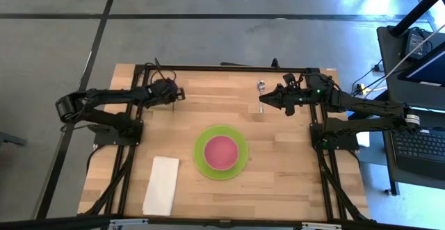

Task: Set table place
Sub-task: Put the gold fork to the right side of the green plate

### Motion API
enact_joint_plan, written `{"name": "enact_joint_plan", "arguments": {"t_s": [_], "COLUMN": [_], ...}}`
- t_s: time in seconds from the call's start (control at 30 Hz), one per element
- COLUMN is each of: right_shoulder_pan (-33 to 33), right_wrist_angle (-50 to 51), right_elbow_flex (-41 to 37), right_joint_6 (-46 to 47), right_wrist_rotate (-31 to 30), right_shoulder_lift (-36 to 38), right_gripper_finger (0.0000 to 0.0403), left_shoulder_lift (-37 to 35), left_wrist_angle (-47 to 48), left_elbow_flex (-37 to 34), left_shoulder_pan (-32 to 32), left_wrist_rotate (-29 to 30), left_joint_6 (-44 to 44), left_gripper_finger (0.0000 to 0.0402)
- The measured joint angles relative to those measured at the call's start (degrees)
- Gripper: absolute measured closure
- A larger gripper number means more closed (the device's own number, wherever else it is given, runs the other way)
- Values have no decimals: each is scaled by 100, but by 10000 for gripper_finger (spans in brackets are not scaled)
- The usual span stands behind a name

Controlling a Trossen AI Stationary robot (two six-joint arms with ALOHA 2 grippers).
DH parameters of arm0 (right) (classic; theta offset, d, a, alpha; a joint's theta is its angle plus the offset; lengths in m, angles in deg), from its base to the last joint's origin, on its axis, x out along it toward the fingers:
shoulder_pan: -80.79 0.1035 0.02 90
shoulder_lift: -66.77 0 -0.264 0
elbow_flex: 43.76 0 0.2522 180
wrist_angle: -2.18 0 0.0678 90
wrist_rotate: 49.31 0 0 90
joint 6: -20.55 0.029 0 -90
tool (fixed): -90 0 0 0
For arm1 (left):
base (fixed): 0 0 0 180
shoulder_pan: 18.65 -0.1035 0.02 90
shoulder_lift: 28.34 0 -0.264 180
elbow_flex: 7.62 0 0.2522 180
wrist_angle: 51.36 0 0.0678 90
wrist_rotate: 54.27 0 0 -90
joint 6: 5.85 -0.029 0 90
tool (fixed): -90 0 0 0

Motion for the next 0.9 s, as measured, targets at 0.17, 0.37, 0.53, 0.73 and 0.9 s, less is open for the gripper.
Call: {"name": "enact_joint_plan", "arguments": {"t_s": [0.17, 0.37, 0.53, 0.73, 0.9], "right_shoulder_pan": [0, 0, 0, 1, 0], "right_wrist_angle": [1, -2, -86, -1111, -2414], "right_elbow_flex": [0, 0, 0, 2, 4], "right_joint_6": [-5, -140, -180, 53, 518], "right_wrist_rotate": [-2, -281, -635, -650, -402], "right_shoulder_lift": [0, 0, -42, -532, -1340], "right_gripper_finger": [298, 298, 298, 299, 299], "left_shoulder_lift": [-544, -1191, -1357, -1304, -1085], "left_wrist_angle": [-467, -2444, -4593, -6081, -6384], "left_elbow_flex": [191, 256, 264, 266, 269], "left_shoulder_pan": [282, 749, 1137, 1606, 1890], "left_wrist_rotate": [-253, -1321, -2206, -2124, -1899], "left_joint_6": [-154, -344, -310, -283, -287], "left_gripper_finger": [398, 399, 394, 398, 392]}}
